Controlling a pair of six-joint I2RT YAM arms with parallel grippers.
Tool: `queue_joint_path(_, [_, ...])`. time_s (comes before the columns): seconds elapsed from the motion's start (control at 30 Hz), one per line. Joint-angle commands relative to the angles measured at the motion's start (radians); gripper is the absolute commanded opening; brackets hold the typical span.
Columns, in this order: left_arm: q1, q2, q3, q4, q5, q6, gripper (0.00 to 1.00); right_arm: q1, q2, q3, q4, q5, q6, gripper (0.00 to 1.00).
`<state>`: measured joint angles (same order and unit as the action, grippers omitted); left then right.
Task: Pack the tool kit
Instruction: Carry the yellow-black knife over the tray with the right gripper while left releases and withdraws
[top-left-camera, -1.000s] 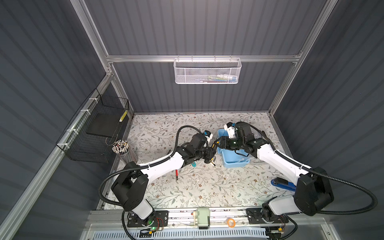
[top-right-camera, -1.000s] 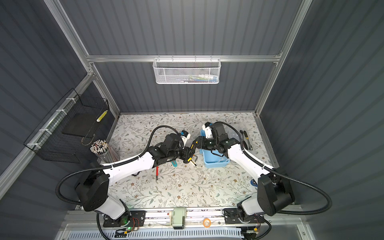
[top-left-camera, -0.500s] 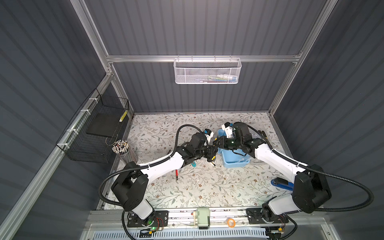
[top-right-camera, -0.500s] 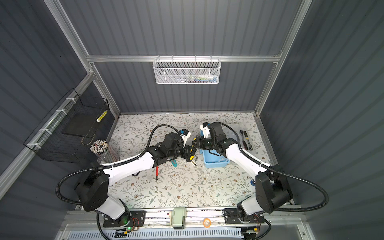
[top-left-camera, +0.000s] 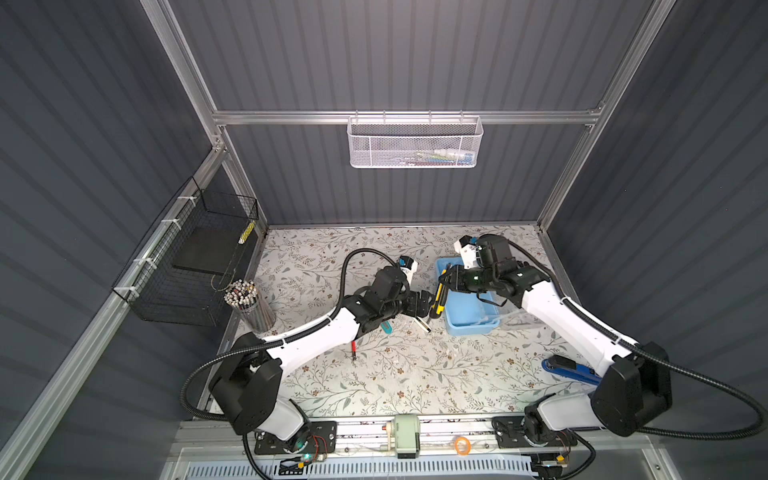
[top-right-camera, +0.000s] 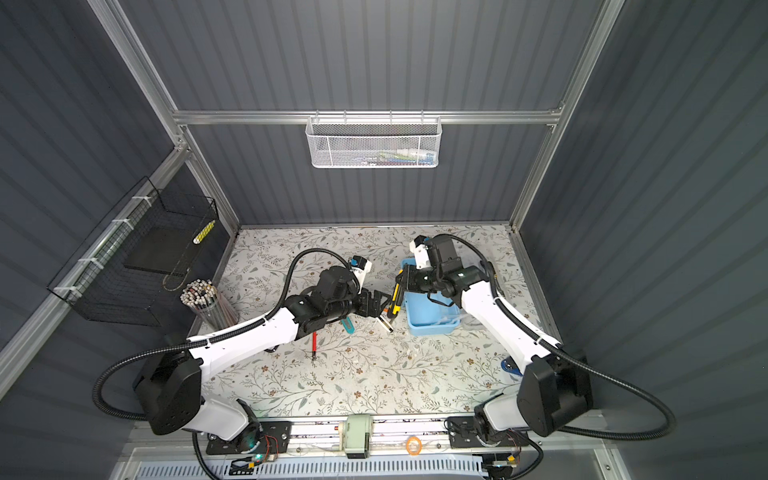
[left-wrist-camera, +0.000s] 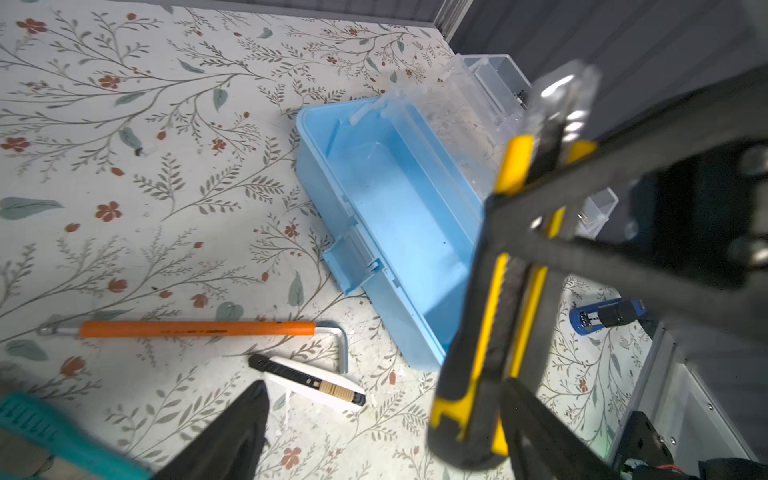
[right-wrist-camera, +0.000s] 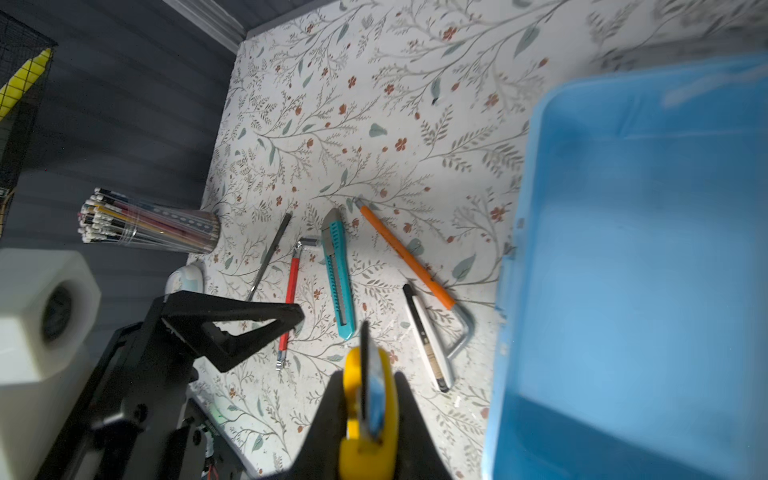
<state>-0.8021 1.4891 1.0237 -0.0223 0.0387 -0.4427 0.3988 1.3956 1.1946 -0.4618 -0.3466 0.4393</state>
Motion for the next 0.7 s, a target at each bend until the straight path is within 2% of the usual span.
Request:
queue_joint_path(0.0, [0.038,-0.033,-0.034,-0.073,-0.046,-0.008,0.92,-0.028,-0.026,0.094,-0.18,0.136,-0.123,0.07])
queue_joint_path(0.27, [0.113,-0.018,-0.033,-0.221,-0.07,-0.009,0.92,-0.051,0.148,0.344,-0.505,0.567,-0.344,0.07])
queue_joint_path(0.43, [0.113,-0.008,-0.031,-0.24,-0.077,0.014,0.93,-0.051,0.267,0.417,-0.542,0.71,-0.409,0.08])
queue_joint_path(0.67, [0.114,-0.01,-0.051,-0.263,-0.092,0.036,0.93,-0.048,0.416,0.517,-0.62,0.879,-0.438,0.07])
